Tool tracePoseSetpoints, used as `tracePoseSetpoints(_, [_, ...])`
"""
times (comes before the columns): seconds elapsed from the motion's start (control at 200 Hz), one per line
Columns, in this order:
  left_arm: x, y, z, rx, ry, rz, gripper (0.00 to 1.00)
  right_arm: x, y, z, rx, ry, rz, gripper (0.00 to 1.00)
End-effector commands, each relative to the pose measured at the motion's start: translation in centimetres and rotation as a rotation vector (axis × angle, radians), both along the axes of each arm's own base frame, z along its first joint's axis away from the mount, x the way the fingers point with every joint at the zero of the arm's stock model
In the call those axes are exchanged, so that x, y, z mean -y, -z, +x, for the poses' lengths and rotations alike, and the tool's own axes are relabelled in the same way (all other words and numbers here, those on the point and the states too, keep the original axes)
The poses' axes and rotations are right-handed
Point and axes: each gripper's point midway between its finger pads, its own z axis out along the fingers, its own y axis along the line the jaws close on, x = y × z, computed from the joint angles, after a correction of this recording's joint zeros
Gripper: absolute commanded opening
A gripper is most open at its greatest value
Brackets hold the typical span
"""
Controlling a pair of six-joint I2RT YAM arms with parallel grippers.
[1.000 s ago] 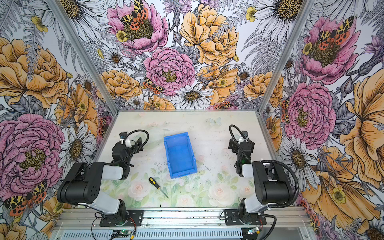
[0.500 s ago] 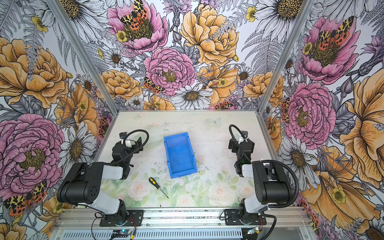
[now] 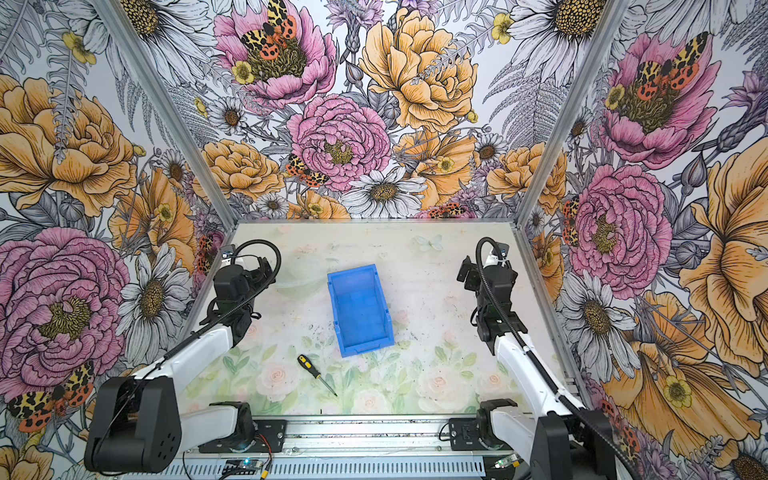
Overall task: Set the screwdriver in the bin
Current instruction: 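Move the left gripper over the yellow-handled screwdriver while the right arm reaches toward the bin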
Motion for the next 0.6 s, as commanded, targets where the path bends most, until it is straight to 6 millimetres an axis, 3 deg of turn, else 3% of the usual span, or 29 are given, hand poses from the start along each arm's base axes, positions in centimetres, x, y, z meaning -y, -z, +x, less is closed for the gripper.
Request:
tracePoseSetpoints(0.0, [0.2,2.4,-2.6,-0.17,-0.054,-0.097,0.99,-0.6,1.0,-2.2,-0.12,0.039,0.063,0.99])
tracePoseSetpoints(0.125, [2.2,2.4,-4.1,-0.213,-0.043,-0.235,0.99,-4.5,-1.2,-2.3,-0.112,-0.071,0.137,1.0])
tracePoseSetpoints(0.315, [7.0,4.0,-6.9,-0.402,0.031,-0.314,0.98,-13.6,-2.3,-3.0,-0.153,-0.415,0.07,1.0])
tracePoseSetpoints(0.471, [9.6,5.3,-9.6,-0.508,0.045,-0.367,0.99,-20.5,-3.1,-6.6,-0.131,-0.731,-0.04,0.99])
tracePoseSetpoints(0.596, [11.9,5.5,-11.8,-0.544,0.069,-0.455,0.99,-24.8,-3.5,-10.3,-0.094,-0.957,-0.119,1.0])
